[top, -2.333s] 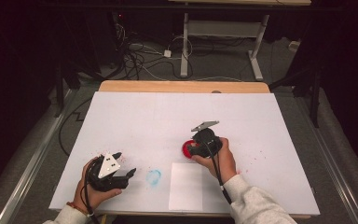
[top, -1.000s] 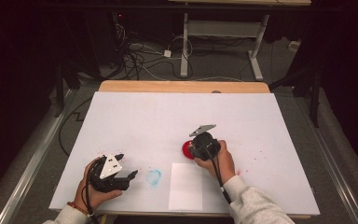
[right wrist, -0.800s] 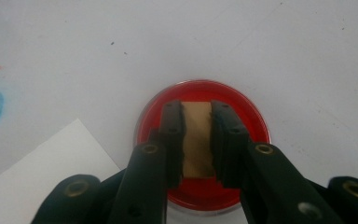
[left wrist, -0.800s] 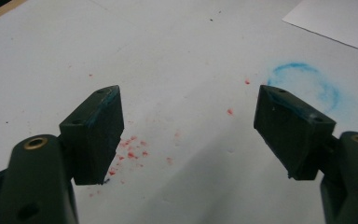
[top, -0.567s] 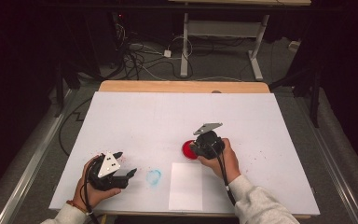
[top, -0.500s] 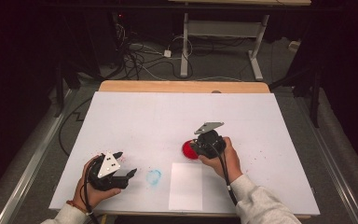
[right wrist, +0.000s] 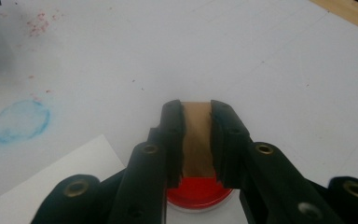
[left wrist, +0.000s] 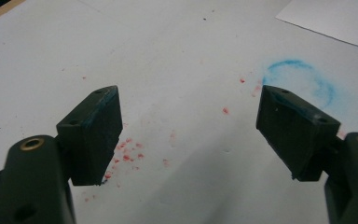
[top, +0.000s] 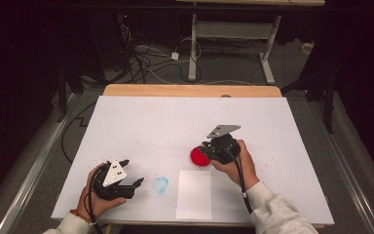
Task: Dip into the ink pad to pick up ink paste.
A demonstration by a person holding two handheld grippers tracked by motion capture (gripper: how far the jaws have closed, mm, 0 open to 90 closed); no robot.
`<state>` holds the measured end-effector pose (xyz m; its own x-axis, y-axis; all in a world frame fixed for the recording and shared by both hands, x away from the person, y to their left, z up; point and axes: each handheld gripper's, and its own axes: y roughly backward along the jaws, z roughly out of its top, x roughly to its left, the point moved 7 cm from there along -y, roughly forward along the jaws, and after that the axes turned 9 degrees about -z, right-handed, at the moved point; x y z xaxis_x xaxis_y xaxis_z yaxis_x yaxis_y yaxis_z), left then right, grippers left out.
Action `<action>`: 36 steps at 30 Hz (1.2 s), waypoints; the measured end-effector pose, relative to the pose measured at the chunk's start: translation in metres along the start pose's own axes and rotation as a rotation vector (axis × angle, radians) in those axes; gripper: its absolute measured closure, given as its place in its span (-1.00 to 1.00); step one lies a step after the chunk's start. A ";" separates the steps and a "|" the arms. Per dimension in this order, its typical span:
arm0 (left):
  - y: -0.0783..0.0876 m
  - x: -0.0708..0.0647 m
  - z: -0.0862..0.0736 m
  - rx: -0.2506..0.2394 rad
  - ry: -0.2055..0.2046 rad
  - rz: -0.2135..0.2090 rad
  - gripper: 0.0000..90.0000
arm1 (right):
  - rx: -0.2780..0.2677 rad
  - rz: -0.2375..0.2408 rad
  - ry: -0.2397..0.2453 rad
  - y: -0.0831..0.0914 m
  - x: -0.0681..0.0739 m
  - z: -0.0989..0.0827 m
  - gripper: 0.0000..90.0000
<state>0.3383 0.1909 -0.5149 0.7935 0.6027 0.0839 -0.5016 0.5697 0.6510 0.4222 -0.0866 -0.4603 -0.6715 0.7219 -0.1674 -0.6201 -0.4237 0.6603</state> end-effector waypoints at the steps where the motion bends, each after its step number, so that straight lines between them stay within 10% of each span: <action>1: 0.000 0.000 0.000 -0.001 0.002 -0.001 -0.51 | -0.003 0.005 0.000 0.002 -0.001 0.001 0.69; 17: -0.001 -0.001 0.001 0.003 -0.006 -0.001 -0.51 | -0.050 0.027 0.023 0.028 -0.006 0.018 0.69; 36: -0.004 -0.002 -0.001 0.024 -0.017 -0.010 -0.51 | 0.130 0.033 0.052 -0.028 0.006 -0.013 0.69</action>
<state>0.3378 0.1882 -0.5183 0.8040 0.5878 0.0900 -0.4856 0.5617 0.6699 0.4301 -0.0777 -0.4894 -0.7125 0.6783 -0.1796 -0.5422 -0.3697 0.7545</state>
